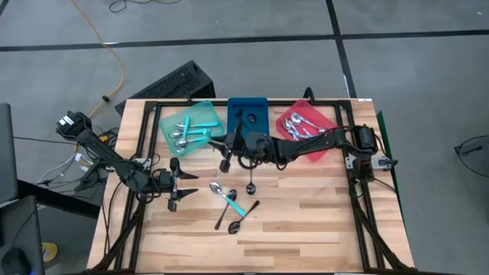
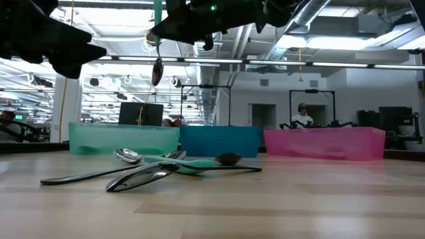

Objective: Sort silverware by color (type)
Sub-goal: Put the blue spoon into the light blue bin

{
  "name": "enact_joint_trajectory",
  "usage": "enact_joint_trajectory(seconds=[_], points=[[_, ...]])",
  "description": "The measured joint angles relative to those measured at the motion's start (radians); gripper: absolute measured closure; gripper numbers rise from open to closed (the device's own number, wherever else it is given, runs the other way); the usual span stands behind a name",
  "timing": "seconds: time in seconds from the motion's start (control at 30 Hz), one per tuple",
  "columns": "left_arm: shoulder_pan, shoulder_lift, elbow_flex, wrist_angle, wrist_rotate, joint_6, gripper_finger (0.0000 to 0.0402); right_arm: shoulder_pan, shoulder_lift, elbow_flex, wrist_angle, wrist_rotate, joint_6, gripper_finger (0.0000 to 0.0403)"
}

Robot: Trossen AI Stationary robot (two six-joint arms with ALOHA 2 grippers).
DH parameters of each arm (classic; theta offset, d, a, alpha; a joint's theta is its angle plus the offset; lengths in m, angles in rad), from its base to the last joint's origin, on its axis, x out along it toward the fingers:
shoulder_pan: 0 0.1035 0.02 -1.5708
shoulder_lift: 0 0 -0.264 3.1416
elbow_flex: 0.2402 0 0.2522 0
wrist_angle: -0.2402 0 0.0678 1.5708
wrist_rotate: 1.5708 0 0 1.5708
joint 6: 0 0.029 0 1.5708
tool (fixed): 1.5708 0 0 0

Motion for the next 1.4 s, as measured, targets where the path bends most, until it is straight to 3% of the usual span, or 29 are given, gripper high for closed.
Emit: enact_joint_trajectory(seconds=[0.37,0.57,0.77,0.97,1.1,1.4], points=[[0.0,0.0,-0.001,-0.017,0.089,0.051,0.0207,-0.103,0.0,0.099,-0.004,-0.004,-0.087,0.0334],[0.001,-0.03,-0.002,-0.054,0.109,0.036,0.0207,-0.153,0.0,0.189,-0.178,-0.007,-0.119,0.0334],[0.001,-0.179,-0.002,-0.216,0.103,-0.017,0.0207,-0.175,0.0,0.235,-0.298,-0.055,-0.121,0.0334],[0.001,-0.372,-0.002,-0.431,0.108,-0.076,0.0207,-0.18,0.0,0.237,-0.292,-0.056,-0.142,0.0334],[0.001,-0.483,-0.002,-0.558,0.108,-0.103,0.0207,-0.182,0.066,0.275,-0.283,-0.077,-0.162,0.0334],[0.001,-0.617,0.007,-0.735,0.116,-0.164,0.0207,-0.18,0.277,0.617,-0.507,-0.083,-0.263,0.0334]])
